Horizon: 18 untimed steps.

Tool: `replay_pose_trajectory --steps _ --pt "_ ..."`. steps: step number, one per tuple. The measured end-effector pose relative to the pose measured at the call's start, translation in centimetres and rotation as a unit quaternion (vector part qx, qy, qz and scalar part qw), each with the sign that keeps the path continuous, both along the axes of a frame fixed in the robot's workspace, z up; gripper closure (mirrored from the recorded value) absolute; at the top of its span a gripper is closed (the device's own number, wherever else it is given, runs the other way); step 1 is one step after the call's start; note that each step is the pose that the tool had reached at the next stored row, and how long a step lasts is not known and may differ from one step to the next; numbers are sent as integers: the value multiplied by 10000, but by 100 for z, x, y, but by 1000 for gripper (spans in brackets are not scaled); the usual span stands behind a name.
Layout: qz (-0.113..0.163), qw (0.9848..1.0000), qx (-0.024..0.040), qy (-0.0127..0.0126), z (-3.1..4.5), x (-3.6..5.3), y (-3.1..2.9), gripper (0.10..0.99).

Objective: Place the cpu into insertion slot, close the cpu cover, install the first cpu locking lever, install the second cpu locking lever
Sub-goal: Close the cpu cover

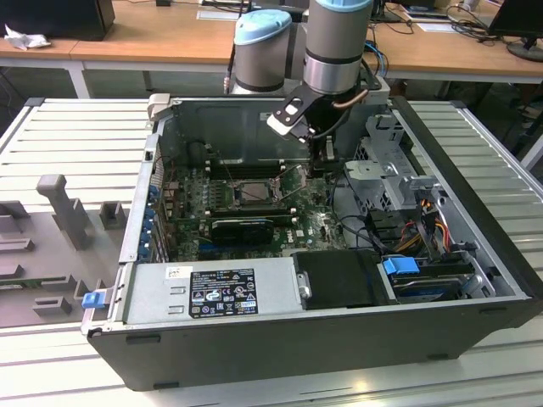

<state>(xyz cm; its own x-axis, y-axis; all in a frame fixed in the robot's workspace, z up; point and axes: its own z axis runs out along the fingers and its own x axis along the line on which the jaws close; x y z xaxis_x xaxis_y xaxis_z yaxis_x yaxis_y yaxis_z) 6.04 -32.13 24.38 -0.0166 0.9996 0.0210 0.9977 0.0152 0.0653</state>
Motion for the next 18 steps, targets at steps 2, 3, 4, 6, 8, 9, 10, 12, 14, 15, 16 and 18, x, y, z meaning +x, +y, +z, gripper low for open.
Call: replay_pose_trajectory --steps 2,3,4,6,8,9,10,12,14,15,16,18 --pt "1 10000 0 15 -5 -22 0 980" --pt "0 10000 0 17 -6 -29 0 980" --pt "1 10000 0 17 -6 -36 -1 980" --pt "1 10000 1 17 -7 -55 0 980" --pt "2 10000 2 17 -6 -82 0 980" --pt "1 10000 3 17 -7 -101 0 980" --pt "1 10000 3 17 -6 -114 0 980" --pt "1 10000 6 17 26 -155 0 980" --pt "1 10000 8 17 41 -182 0 980" --pt "1 10000 11 17 47 -222 1 980" --pt "1 10000 10 17 49 -285 0 980" --pt "2 10000 10 17 49 -382 0 980"
